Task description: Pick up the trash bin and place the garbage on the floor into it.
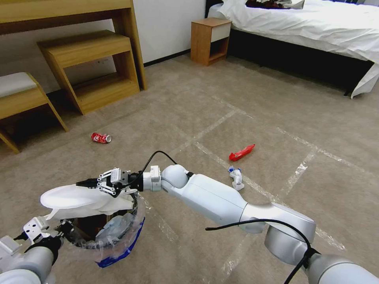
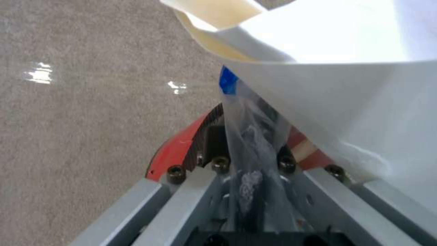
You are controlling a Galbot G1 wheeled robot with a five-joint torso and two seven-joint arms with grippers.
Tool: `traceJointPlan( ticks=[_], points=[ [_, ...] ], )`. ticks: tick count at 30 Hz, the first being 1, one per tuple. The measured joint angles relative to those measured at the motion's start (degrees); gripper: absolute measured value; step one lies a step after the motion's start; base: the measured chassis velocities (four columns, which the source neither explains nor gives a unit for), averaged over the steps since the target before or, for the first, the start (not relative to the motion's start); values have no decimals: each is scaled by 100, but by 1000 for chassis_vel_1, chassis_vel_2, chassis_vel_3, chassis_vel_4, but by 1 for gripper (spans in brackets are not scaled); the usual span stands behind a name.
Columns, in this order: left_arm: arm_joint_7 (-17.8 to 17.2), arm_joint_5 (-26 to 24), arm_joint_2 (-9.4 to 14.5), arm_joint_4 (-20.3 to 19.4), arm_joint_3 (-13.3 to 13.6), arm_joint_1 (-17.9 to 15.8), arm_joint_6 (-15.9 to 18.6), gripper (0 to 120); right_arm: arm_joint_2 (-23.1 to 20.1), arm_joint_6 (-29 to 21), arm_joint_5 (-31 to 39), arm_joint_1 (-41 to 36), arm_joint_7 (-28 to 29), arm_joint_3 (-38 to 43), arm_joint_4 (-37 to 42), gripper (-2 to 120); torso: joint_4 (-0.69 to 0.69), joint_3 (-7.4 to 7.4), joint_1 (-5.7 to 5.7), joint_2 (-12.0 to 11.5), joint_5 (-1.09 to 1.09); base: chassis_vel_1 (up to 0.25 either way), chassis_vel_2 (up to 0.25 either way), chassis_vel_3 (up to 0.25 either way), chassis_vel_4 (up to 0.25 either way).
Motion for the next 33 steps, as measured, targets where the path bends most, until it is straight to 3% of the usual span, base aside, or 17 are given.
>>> traceJointPlan(
  ticks=[13,33],
  points=[
    [-17,-14,29,32,-29,-10,-8,0,345,-64,-90,-386,81,244,-126,0,1,0,0,0,0,0,0,0,0],
    [-95,-80,87,56,-67,-65,-29,0,373,-81,-197,-1001,190,48,-190,0,0,0,0,0,1,0,0,0,0]
  ],
)
